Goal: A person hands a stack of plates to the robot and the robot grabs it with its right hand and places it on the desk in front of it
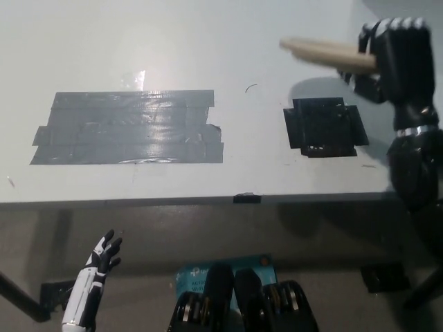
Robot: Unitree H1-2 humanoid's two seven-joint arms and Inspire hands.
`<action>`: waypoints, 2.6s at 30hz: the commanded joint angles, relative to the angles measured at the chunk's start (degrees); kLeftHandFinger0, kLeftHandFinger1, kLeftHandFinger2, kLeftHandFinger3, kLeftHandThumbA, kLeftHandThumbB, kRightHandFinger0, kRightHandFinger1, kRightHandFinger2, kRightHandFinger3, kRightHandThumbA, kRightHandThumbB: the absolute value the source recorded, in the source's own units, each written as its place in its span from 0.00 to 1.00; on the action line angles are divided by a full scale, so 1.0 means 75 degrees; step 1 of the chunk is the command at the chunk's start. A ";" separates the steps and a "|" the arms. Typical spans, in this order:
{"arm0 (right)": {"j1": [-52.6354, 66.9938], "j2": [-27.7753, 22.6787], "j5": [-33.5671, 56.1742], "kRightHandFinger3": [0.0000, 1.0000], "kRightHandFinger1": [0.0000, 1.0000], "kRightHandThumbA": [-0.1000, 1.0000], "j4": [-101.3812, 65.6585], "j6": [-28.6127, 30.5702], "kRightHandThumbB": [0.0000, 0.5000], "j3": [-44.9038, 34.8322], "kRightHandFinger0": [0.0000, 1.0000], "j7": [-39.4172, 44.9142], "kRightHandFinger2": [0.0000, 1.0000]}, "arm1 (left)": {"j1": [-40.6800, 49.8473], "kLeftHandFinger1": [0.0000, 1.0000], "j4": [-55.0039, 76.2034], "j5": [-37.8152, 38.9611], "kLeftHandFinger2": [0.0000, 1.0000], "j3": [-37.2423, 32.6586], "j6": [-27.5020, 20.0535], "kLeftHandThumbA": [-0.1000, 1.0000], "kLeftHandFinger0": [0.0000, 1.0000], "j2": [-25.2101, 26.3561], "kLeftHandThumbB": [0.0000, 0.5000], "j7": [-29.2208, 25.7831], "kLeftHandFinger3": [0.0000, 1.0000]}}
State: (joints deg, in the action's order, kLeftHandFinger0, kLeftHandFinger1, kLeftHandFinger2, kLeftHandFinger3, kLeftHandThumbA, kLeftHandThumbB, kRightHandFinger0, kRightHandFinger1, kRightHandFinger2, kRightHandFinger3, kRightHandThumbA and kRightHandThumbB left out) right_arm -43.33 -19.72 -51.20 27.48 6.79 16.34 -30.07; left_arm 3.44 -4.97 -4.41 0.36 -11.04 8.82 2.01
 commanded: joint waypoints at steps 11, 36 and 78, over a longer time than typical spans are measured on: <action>-0.0921 0.0182 -0.0891 0.01 0.00 0.92 0.3074 0.0366 0.00 0.1530 0.00 -0.1936 0.03 | 0.0078 1.00 0.0045 0.0038 0.94 -0.0050 -0.0365 1.00 0.97 0.0004 0.29 0.0056 1.00; -0.0920 -0.2300 0.6062 1.00 1.00 0.80 -0.5267 -0.3290 1.00 0.1192 1.00 0.7971 1.00 | -0.0026 0.99 -0.0040 0.0011 0.92 -0.0039 -0.0236 0.99 0.96 0.0064 0.23 0.0085 1.00; 0.1723 -0.2722 0.9175 1.00 1.00 1.00 -1.0922 -0.0602 0.97 0.0068 1.00 0.4142 1.00 | 0.0033 1.00 -0.0181 0.0247 1.00 -0.0146 -0.0416 1.00 1.00 -0.0003 0.41 0.0287 1.00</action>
State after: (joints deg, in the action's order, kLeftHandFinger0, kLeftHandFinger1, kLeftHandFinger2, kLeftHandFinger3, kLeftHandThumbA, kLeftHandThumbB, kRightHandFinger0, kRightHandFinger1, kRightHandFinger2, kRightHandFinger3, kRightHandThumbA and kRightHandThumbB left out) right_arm -30.78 -35.49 -1.13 -20.97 -5.66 21.53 2.68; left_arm 4.13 -8.79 -4.16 0.30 -10.38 8.39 2.01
